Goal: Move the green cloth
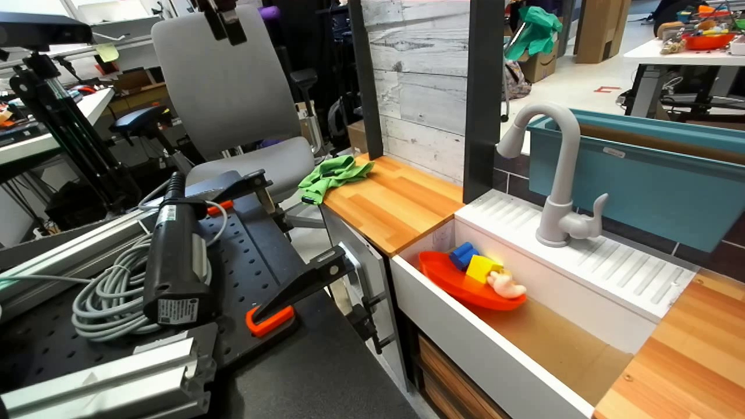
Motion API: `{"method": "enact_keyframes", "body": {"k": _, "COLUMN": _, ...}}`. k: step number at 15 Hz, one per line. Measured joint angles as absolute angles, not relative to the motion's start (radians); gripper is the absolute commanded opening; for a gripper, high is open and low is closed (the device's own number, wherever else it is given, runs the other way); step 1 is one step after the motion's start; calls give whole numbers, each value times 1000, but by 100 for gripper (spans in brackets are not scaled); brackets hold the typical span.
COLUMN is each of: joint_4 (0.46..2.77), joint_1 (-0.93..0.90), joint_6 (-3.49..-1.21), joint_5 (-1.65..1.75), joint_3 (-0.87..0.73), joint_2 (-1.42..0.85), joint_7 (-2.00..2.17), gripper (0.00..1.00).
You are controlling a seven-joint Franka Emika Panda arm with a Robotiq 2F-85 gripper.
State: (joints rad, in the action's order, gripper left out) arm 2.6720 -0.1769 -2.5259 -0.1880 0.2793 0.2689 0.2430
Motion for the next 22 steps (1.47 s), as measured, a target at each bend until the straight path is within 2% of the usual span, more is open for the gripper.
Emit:
{"method": "enact_keyframes", "body": {"k": 11, "joint_4": 2657, "joint_1": -182, "joint_6": -2561, "joint_5": -189, "joint_3": 267, "joint_2": 238, "joint_7": 242, "gripper": 100}}
{"method": "enact_keyframes", "body": {"k": 17, "joint_4": 2525, "joint_1": -210, "joint_6": -2784, "joint_5": -204, "joint_3": 268, "joint_2": -54, "joint_7": 241, "gripper": 100}}
{"method": "enact_keyframes", "body": {"k": 22, "joint_4": 2344, "joint_1": -231, "joint_6": -2849, "joint_5": -203, "joint_3": 272, "joint_2": -329, "joint_7": 238, "gripper": 100}}
